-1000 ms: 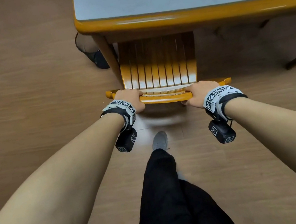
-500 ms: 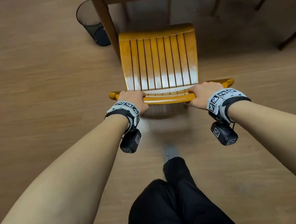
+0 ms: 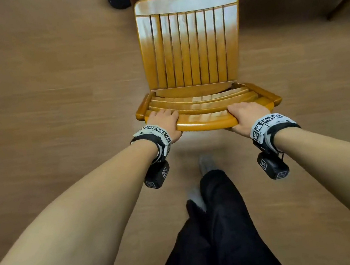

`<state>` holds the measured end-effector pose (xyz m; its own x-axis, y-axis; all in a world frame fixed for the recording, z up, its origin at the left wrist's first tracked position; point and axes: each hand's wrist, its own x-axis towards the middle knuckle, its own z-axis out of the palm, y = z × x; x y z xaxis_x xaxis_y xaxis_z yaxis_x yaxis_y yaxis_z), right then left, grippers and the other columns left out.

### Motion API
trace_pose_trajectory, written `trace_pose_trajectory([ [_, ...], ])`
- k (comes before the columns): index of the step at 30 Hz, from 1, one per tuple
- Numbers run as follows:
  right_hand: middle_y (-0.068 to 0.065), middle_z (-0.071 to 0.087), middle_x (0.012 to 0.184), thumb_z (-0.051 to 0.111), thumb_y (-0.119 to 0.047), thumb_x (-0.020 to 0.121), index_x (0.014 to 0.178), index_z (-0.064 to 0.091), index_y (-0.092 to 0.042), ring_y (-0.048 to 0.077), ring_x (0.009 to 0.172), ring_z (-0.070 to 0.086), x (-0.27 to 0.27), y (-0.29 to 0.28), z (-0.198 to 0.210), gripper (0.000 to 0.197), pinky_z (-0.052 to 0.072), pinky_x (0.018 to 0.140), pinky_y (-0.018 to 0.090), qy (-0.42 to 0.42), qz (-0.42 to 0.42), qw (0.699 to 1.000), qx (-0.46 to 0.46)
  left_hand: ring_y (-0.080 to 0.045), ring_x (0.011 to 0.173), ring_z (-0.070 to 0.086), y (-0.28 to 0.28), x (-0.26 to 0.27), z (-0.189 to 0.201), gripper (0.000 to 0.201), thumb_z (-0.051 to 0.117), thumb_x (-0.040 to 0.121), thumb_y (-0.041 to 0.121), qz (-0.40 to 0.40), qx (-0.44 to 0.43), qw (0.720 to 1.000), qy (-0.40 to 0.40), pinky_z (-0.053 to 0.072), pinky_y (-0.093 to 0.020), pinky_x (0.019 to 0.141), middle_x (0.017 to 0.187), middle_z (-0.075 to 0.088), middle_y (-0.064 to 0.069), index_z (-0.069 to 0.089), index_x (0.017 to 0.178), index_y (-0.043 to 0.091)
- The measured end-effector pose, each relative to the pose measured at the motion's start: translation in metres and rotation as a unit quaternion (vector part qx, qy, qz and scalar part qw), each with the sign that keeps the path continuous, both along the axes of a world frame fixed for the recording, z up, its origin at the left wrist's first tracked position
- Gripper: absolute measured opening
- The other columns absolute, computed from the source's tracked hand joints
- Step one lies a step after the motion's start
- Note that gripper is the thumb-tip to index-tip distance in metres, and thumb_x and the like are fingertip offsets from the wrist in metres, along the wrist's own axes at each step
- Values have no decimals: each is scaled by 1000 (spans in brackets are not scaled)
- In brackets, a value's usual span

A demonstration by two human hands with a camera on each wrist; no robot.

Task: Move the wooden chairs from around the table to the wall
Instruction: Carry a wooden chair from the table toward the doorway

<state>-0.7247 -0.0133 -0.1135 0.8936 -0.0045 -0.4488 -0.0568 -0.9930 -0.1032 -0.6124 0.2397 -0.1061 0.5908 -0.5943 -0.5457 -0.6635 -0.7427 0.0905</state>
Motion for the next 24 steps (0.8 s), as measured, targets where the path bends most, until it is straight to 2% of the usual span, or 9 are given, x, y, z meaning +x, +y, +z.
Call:
trace_pose_trajectory([
  [4, 3, 65, 110, 63, -49, 89, 108, 55, -20, 26, 100, 62, -60, 19, -4, 36, 47, 81, 36, 11, 22, 1000, -10, -28, 128, 47, 23, -65, -6, 59, 54, 90, 53, -10, 1, 1000, 19, 36, -43, 107, 138, 53, -6, 48, 138, 19],
  [7, 2, 65, 112, 63, -50, 89, 113, 55, -20, 25, 103, 62, -95, 29, -1, 38, 49, 87, 37, 15, 26, 999, -13, -27, 129, 46, 33, -104, -6, 61, 54, 90, 54, -5, 3, 1000, 13, 36, -42, 107, 139, 51, -5, 45, 139, 19],
  [18, 3, 61, 129, 57, -59, 93, 131, 53, -19, 24, 118, 58, -191, 37, 11, 55, 47, 99, 38, 43, 64, 997, -19, -26, 134, 43, 46, -222, 2, 63, 53, 93, 53, 33, 8, 999, 24, 34, -43, 111, 145, 48, -5, 40, 145, 19],
  [24, 2, 61, 131, 57, -59, 94, 129, 54, -21, 23, 118, 57, -227, 20, 27, 52, 47, 99, 37, 61, 81, 995, -12, -26, 130, 46, 34, -276, 12, 58, 53, 93, 54, 55, -8, 998, 33, 37, -43, 109, 140, 52, -4, 46, 139, 19],
])
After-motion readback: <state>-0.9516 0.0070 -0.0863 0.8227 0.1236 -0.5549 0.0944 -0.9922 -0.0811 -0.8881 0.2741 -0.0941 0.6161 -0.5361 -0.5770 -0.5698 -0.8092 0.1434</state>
